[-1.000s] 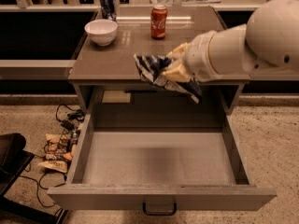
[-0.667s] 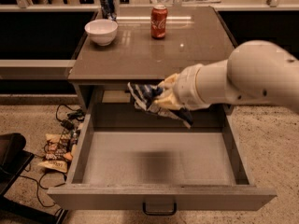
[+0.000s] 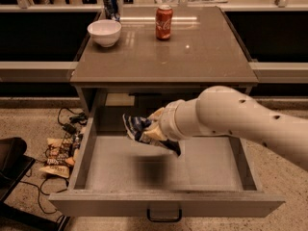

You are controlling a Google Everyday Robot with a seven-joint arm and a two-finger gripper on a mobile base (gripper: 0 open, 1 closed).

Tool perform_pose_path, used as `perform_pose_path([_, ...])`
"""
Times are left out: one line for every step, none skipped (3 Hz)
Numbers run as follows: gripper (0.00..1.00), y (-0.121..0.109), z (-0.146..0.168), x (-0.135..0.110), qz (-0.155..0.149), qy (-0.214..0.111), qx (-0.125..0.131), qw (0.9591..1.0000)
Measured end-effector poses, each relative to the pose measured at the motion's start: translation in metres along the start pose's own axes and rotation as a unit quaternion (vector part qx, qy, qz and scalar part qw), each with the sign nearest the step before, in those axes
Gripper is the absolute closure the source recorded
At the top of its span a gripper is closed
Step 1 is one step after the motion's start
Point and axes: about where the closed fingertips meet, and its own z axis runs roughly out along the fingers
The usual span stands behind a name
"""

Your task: Place blue chip bag into top drawer

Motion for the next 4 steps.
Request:
perform_pose_path([1.0, 0.0097, 0.0206, 0.0086, 0.017, 0.02, 0.005, 0.9996])
perform_pose_path([0.81, 0.0114, 0.022, 0.0059, 0.024, 0.019, 0.004, 0.9995])
perform_pose_path([0.58, 0.0119, 0.0216, 0.0044, 0.022, 0.019, 0.004, 0.9996])
perform_pose_path([0.34, 0.0125, 0.0212, 0.0028, 0.02, 0.019, 0.004, 0.9996])
